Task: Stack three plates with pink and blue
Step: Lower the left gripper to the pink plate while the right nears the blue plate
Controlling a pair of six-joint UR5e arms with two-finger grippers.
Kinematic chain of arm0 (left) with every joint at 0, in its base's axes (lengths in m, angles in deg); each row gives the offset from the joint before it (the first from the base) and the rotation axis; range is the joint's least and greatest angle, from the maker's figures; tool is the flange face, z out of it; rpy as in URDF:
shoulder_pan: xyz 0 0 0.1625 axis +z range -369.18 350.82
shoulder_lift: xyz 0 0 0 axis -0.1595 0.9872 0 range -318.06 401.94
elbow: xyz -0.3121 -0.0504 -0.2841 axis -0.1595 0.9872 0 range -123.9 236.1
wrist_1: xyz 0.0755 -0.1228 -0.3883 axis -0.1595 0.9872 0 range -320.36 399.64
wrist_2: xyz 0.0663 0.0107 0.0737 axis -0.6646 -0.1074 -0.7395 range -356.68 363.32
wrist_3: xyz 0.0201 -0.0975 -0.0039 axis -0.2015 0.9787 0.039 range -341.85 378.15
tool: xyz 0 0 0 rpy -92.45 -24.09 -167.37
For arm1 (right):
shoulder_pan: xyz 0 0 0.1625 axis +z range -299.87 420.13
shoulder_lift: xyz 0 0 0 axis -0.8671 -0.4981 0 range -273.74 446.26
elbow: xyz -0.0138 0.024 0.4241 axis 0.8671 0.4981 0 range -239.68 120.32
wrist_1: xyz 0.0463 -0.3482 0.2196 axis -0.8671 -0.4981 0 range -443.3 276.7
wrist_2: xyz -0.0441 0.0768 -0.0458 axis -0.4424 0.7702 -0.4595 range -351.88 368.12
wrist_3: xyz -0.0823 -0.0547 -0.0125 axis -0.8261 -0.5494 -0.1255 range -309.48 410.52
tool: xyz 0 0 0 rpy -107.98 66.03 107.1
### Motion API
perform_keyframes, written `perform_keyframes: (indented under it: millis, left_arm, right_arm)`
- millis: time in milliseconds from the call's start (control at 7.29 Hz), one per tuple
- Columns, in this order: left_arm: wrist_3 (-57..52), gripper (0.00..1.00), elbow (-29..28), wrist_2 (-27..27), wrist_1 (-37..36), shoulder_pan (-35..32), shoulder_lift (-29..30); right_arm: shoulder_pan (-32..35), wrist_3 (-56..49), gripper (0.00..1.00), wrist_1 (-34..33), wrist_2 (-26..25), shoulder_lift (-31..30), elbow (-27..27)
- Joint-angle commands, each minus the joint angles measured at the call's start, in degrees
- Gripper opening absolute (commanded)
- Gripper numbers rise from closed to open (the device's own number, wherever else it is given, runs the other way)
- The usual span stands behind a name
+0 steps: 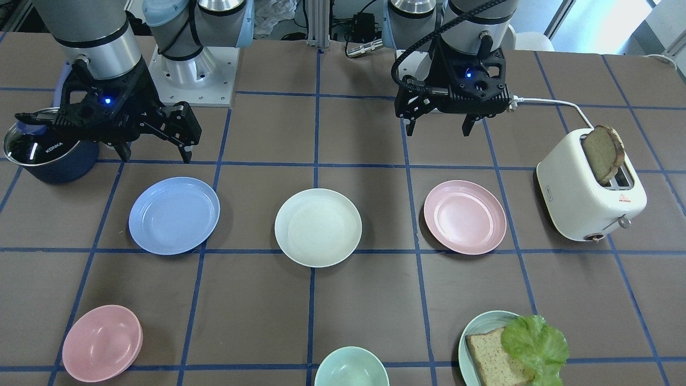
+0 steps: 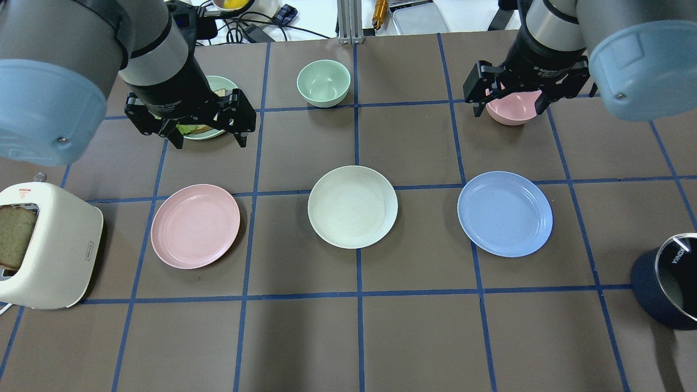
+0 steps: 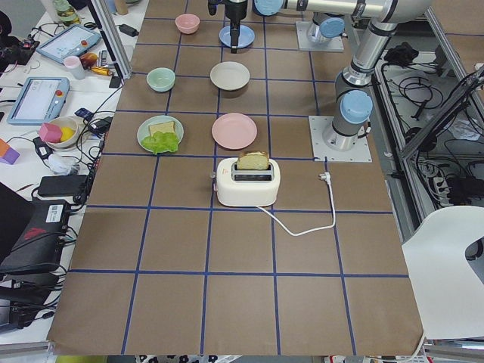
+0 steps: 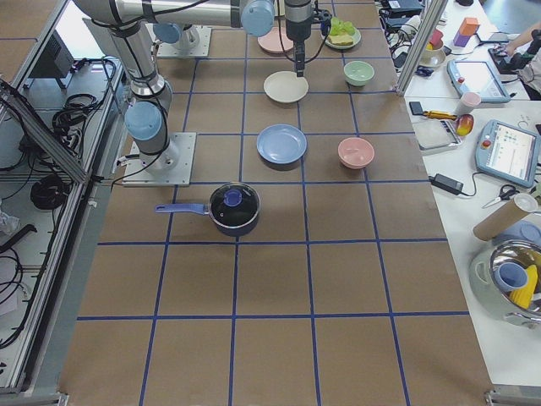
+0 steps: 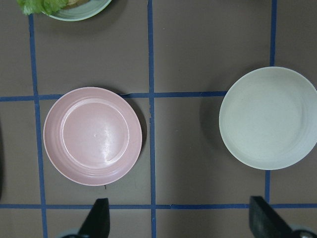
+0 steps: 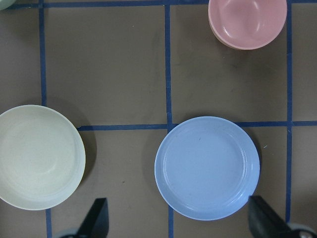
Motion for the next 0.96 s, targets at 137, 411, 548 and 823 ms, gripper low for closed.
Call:
perform_keyframes:
  millis: [137, 411, 548, 823]
  left_arm:
    - [0.0, 1.0, 0.0, 0.0, 0.0, 0.0, -0.2]
    - [0.0, 1.0, 0.0, 0.0, 0.0, 0.0, -0.1]
    - [0.0, 1.0, 0.0, 0.0, 0.0, 0.0, 0.2]
    - [0.0, 1.0, 0.1, 0.1, -0.2, 0.1, 0.8]
  right_arm:
    - [0.0, 0.0, 1.0, 0.0, -0.1, 0.0, 0.0]
    - [-0.5, -0.4, 1.0, 0.3, -0.2, 0.2, -0.1]
    - [-1.6, -0.9, 1.0, -0.1, -0.2, 0.3, -1.0]
    - [-7.9, -1.7, 1.0, -3.1, 0.0, 0.2, -8.0]
